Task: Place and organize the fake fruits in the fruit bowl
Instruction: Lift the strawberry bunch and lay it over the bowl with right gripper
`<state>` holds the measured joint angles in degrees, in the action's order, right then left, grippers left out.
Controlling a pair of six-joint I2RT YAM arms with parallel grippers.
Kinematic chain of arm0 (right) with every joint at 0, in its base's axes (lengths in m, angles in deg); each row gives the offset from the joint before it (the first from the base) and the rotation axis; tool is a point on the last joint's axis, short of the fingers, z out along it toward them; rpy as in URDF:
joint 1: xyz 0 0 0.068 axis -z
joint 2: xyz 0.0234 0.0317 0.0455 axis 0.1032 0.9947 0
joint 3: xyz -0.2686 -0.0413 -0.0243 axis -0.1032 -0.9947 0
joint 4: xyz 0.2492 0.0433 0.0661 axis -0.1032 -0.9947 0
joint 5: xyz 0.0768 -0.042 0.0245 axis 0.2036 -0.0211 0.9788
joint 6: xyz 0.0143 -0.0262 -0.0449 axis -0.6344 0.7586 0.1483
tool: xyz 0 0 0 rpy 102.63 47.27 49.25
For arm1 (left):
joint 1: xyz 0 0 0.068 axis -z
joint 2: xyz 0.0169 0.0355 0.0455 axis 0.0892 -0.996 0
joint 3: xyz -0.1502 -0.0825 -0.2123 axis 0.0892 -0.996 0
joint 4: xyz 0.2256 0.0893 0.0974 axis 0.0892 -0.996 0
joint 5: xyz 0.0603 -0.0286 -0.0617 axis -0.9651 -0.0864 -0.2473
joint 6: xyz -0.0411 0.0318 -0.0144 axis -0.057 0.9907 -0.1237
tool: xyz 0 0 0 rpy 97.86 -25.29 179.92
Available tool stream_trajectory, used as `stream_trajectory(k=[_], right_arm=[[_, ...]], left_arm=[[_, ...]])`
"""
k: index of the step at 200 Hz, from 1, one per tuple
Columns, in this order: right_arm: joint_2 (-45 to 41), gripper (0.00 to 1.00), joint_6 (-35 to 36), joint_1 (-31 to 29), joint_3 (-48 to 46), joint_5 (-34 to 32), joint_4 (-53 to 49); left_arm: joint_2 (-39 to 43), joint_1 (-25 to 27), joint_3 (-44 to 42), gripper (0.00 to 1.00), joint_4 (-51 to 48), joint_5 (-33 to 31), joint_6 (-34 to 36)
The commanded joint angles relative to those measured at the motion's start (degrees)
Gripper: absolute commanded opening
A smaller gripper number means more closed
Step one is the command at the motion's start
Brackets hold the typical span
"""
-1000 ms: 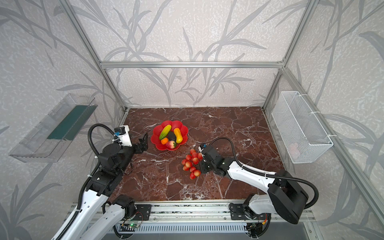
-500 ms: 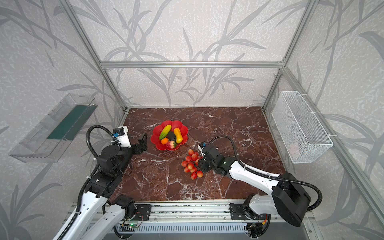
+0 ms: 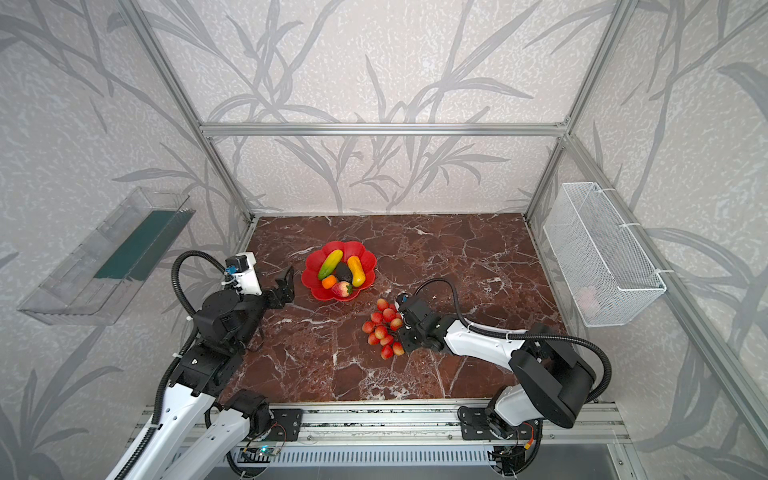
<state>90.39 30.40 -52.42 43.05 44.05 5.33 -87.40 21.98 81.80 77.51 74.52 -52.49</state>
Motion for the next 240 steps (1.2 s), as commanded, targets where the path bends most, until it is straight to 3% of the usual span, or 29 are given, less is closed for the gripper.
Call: stream_trajectory(k=[1, 44, 91, 179, 240], right_arm=[[3.01, 0.48, 0.21, -0.15, 1.69, -0.04, 2.94], [8.7, 0.46, -0.27, -0.12, 2.17, 1.99, 7.29], [9.31, 0.0, -1.05, -0.15, 1.59, 3.59, 9.94], [-9.77, 0.0, 3.01, -0.26, 6.14, -1.29, 2.31], [-8.64, 0.0, 6.35, -0.26, 15.8, 0.09, -1.12]], left_arm=[[0.44, 0.1, -0.85, 0.88, 0.26, -0.87, -0.37], [0.99, 0.1, -0.91, 0.9, 0.1, -0.76, -0.1], [1.74, 0.1, -1.37, 0.92, 0.17, -0.89, -0.12], [3.53, 0.1, -2.51, 0.96, 0.99, -2.5, -0.36], [3.99, 0.15, -3.17, 0.96, 1.9, -2.69, -0.72]])
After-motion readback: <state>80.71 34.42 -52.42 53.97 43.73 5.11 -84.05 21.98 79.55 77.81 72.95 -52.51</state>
